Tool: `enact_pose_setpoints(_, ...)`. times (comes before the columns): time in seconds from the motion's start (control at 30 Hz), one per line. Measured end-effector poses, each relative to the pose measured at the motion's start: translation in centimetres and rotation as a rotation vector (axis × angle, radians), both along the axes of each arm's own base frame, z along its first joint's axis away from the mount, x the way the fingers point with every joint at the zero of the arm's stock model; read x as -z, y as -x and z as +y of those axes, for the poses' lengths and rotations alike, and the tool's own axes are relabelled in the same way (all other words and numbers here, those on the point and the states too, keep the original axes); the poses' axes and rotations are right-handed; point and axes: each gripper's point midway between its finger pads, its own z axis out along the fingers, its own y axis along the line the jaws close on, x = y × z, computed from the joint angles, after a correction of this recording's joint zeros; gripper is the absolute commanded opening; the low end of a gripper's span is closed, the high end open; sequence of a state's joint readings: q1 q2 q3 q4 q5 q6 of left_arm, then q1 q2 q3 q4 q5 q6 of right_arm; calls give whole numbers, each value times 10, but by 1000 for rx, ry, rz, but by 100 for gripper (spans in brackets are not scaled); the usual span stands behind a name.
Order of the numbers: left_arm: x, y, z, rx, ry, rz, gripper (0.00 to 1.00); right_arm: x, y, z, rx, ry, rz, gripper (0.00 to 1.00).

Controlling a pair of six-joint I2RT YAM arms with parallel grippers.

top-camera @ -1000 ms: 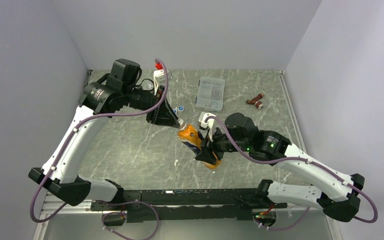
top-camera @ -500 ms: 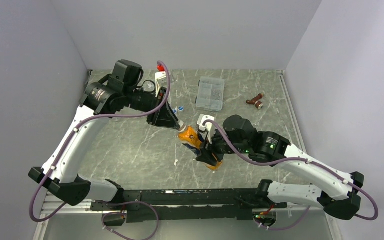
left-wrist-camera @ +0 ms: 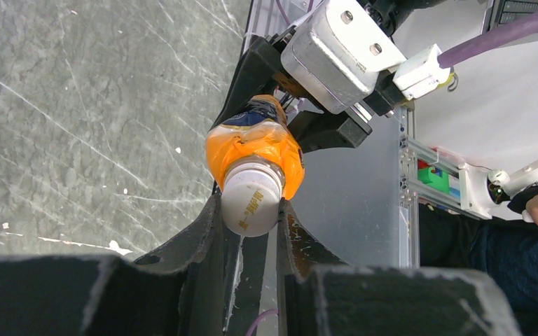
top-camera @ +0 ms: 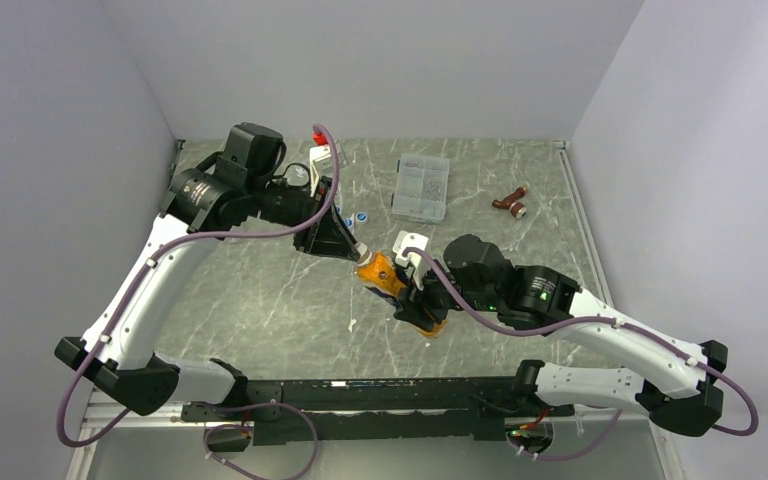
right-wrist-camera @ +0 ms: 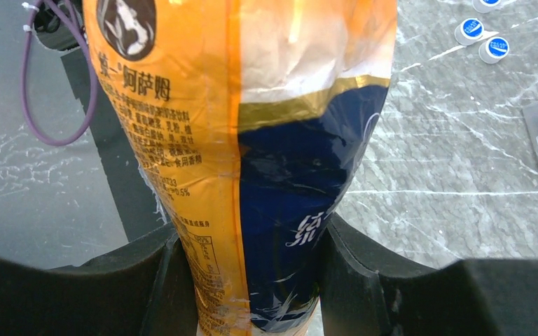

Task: Screw on the bottle caps
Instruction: Screw the bottle cap onto the plastic bottle.

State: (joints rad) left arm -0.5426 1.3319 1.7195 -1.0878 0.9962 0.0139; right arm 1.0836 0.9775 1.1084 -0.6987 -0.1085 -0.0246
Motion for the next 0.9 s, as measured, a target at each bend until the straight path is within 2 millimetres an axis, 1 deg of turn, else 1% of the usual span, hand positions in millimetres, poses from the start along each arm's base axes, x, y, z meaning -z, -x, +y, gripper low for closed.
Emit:
enact_pose_setpoints(0.23,1,-2,-1,-2,9,-13,13,0,-3,-2,20,12,-16,33)
enact_pose_setpoints(0.43,2,-4,0,-12,6,-19,20,1,-6,0,26,15,-21,33)
enact_pose_setpoints(0.53,3,-5,1,-21,-1,-21,26,4,-8,3,25,20,-17,32)
enact_pose_setpoints(0.6,3,-6,2,-26,-4,-26,28,5,-9,6,25,22,-16,32)
enact_pose_setpoints(0.87,-9,-7,2,-26,9,-61,36,-3,-14,15,22,-17,-42,30)
enact_pose_setpoints(0.9,-15,-3,5,-31,19,-86,37,-4,-14,16,21,-22,-44,29)
